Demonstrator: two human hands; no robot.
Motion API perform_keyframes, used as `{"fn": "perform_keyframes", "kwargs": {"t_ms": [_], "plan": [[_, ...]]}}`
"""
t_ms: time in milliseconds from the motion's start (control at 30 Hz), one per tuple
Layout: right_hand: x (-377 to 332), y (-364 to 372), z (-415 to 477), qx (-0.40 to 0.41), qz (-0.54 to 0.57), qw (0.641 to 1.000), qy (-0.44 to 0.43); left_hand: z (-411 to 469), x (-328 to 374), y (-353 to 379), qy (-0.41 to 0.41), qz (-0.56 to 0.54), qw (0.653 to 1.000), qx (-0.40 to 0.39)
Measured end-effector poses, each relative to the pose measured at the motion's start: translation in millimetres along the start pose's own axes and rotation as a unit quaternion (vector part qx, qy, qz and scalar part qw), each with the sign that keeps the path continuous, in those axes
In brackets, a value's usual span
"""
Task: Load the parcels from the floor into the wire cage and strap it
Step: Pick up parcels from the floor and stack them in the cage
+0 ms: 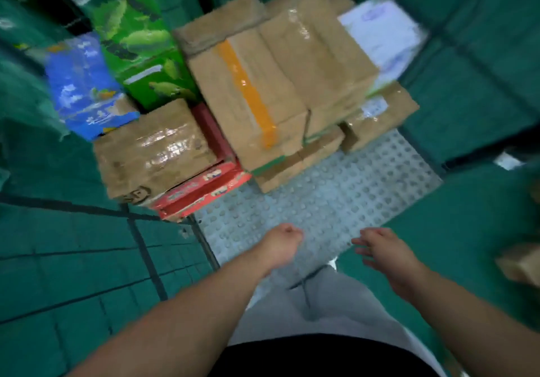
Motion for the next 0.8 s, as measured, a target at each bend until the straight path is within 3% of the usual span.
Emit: {"fn": "perform_keyframes", "kwargs": {"t_ms": [200, 367, 700, 800], "plan": [[129, -61, -67, 0.089, 0.192, 0.976, 0.041, -26, 60, 130, 0.099, 0.138, 0.978, -0.118], [257, -109, -119, 0.183, 0.322, 0.925, 0.080, -93, 53, 259, 0.130, 0.246, 0.926, -0.254], [586, -104, -266, 0.315, 0.579, 0.733, 0.167, -239, -75, 509, 0.183, 0.518, 0.736, -0.397], [657, -96, -292, 0.323, 0.586, 0.716, 0.197, -284, -116, 566, 0.189, 0.569, 0.690, -0.405]]}}
Point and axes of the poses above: each hand's wrist, its own z-axis towards the middle knuckle, its own y-axis out of the palm, x = y × z, the point moved 8 cm from there along z, towards the middle knuckle, and after that the axes turned 3 degrees about y, right-handed, at the moved point
